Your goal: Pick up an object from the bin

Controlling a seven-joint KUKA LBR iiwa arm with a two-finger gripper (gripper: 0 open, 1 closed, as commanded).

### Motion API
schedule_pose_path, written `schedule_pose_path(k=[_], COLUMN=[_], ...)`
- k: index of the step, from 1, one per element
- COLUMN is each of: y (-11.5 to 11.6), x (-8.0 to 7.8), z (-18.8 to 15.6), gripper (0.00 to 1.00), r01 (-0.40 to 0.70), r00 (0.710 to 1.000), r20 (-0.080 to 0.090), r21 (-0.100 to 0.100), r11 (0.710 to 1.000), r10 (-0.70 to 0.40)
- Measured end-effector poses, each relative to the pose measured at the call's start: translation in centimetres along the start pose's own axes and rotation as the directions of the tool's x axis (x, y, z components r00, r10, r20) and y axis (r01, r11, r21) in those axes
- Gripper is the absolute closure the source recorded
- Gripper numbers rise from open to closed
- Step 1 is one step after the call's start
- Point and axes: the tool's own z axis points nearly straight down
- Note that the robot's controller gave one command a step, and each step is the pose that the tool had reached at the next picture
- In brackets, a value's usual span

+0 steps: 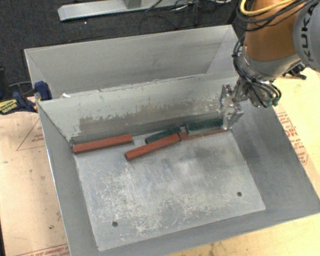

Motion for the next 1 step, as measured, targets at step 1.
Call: schedule_pose_path(k=[1], y=[0.52], x=[-0.25], z=[-5.91], gripper=[1.0], r01=[0.025], r00=[1.0], r20=[-0.007], r21=[-0.002], r11=[1.0], r10=[-0.025])
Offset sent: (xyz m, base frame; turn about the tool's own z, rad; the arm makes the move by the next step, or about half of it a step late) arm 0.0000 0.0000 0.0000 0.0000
